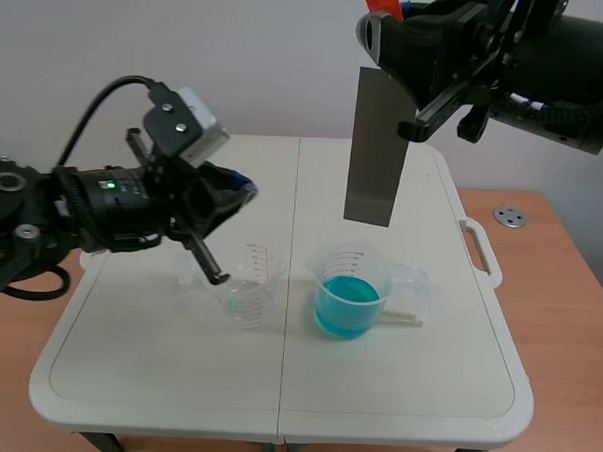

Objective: Hold the metal plate by the orange handle, dip it into the blue solution, take it out and point at it, then put the plate back in the beaker on the left.
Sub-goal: 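Lower the plate into the blue solution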

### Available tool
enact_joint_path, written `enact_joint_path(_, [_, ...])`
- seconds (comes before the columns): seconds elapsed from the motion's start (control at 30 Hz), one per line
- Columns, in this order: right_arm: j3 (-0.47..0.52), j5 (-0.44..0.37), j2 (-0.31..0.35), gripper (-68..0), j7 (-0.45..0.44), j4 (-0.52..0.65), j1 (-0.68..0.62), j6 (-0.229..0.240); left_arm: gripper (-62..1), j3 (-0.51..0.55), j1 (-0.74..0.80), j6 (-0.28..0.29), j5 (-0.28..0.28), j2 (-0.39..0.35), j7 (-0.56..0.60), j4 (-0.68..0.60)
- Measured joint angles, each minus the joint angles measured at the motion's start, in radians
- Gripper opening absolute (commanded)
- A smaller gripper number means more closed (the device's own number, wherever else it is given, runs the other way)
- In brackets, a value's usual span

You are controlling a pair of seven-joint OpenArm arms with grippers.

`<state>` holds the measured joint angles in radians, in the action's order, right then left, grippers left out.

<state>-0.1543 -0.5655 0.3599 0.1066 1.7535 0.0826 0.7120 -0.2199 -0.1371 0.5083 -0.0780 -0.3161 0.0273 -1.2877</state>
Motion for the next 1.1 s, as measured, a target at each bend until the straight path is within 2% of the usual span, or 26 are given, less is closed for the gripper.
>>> enact_joint_path(0.17, [0.000,0.000,0.000,-66.2,0.000,0.000,0.000,0.000,-60.3,0.173,0.166,-0.003,0.088,-0.185,0.058,-0.069])
enact_joint_path(0.27, [0.000,0.000,0.000,-66.2,0.000,0.000,0.000,0.000,-60.3,0.291,0.293,-0.008,0.138,-0.270,0.096,-0.089])
enact_joint_path(0.4, [0.000,0.008,0.000,-66.2,0.000,-0.002,0.000,0.000,-60.3,0.464,0.484,-0.048,0.166,-0.348,0.138,-0.089])
enact_joint_path(0.47, [0.000,0.008,0.000,-66.2,-0.001,-0.010,0.000,0.000,-60.3,0.554,0.584,-0.092,0.166,-0.360,0.151,-0.089])
enact_joint_path(0.57, [0.000,0.008,0.000,-66.2,0.000,-0.039,0.000,0.000,-60.3,0.674,0.723,-0.142,0.165,-0.359,0.150,-0.089])
enact_joint_path(0.67, [0.000,0.008,0.000,-66.2,-0.017,-0.065,0.000,0.020,-60.3,0.737,0.846,-0.178,0.166,-0.345,0.150,-0.089])
enact_joint_path(0.77, [0.000,0.008,0.000,-66.2,-0.029,-0.082,0.000,0.026,-60.3,0.747,0.950,-0.195,0.165,-0.305,0.150,-0.088])
enact_joint_path(0.87, [0.000,0.012,0.000,-66.2,-0.039,-0.095,0.000,0.026,-60.3,0.741,1.014,-0.195,0.165,-0.233,0.150,-0.061])
enact_joint_path(1.1, [-0.020,0.036,0.000,-66.2,-0.072,-0.136,0.000,0.026,-60.3,0.732,1.034,-0.195,0.123,-0.058,0.149,0.090])
